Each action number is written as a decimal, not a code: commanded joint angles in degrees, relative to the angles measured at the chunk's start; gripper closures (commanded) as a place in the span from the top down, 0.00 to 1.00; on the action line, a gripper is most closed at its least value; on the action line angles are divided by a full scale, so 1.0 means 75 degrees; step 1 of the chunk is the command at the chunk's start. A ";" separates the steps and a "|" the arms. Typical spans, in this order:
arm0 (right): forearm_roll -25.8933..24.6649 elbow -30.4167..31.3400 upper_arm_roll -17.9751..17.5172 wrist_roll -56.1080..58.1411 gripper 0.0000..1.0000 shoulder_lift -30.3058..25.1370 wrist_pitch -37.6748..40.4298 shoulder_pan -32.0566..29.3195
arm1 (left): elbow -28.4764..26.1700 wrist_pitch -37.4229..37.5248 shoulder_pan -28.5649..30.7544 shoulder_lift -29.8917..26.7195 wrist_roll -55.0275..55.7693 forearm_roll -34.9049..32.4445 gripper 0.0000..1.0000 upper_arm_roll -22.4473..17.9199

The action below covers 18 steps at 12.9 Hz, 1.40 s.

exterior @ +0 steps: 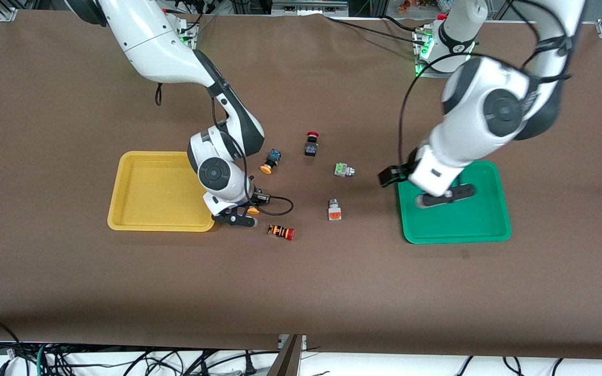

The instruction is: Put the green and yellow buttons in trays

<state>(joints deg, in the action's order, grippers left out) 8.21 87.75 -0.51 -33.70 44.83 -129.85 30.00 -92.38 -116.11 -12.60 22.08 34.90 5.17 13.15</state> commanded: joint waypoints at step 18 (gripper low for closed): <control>0.0662 0.1226 0.1664 0.3621 1.00 -0.1641 0.3169 -0.1013 | 0.1817 -0.1339 -0.1380 0.3444 0.1476 -0.2026 0.05 -0.0148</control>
<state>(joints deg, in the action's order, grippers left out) 11.09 97.53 14.62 0.38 33.36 -107.91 20.78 -80.00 -130.85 -23.91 50.39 45.05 -9.03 11.99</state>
